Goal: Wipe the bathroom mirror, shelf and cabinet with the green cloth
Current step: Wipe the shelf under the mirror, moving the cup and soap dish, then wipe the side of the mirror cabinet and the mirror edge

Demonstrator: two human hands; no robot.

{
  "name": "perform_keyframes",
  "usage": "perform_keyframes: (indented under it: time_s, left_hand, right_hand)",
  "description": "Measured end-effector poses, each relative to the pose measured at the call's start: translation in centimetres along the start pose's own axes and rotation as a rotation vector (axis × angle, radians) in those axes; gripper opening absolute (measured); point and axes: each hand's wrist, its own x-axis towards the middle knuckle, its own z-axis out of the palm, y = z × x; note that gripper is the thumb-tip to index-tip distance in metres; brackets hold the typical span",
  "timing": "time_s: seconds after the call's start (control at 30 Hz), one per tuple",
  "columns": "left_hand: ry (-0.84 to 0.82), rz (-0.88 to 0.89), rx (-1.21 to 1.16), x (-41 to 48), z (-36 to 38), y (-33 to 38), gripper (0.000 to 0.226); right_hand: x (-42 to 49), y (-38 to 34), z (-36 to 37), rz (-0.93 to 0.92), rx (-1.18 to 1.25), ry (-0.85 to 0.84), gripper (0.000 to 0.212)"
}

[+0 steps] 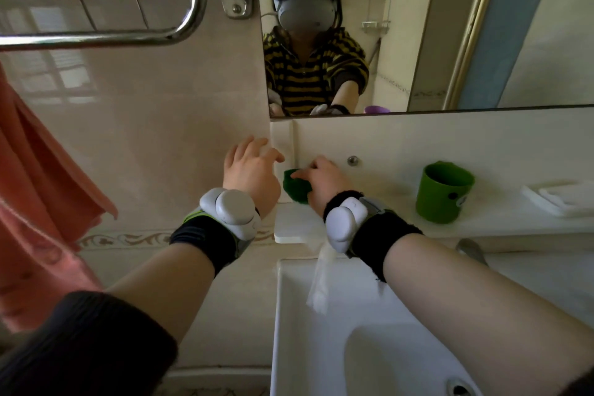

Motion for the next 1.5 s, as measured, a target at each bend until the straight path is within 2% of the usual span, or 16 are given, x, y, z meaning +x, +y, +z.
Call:
perform_keyframes:
  time_s: [0.07,0.13,0.3,0.43,0.77,0.93,1.0,1.1,1.27,1.5]
  left_hand:
    - [0.012,0.02,-0.012,0.0,0.0,1.0,0.054]
    - [0.03,0.051,-0.021,0.1,0.1,2.3,0.055]
    - [0.024,0.15,-0.044,1.4,0.4,6.5,0.064]
    - [0.037,0.229,-0.059,2.3,0.8,10.2,0.059]
    - [0.05,0.414,-0.115,3.9,2.1,25.0,0.051]
    - [0.072,0.43,-0.136,4.6,3.3,32.2,0.051]
    - [0.118,0.425,-0.151,5.1,4.9,37.2,0.052]
    - [0.116,0.431,-0.096,5.2,6.5,38.8,0.056]
    - [0.153,0.348,-0.009,8.7,9.2,47.1,0.062]
    - [0.185,0.345,0.154,12.2,10.6,50.0,0.072]
  right_hand:
    - [-0.5,0.4,-1.3,0.019,0.033,0.038,0.03]
    - [-1.2,0.8,-3.1,0.049,0.073,0.078,0.037]
    - [-4.0,3.1,-7.9,0.122,0.048,0.187,0.043]
    - [-6.3,5.1,-10.8,0.185,0.041,0.245,0.046]
    - [-13.0,14.4,-19.0,0.371,-0.034,0.351,0.048]
    - [-15.4,20.5,-22.2,0.358,-0.045,0.403,0.047]
    - [-16.6,25.6,-24.3,0.322,-0.055,0.422,0.048]
    - [-16.7,27.9,-24.7,0.272,-0.057,0.422,0.049]
    - [-16.4,37.7,-28.3,0.197,-0.072,0.454,0.055]
    - [-13.2,43.7,-30.4,0.17,-0.037,0.44,0.057]
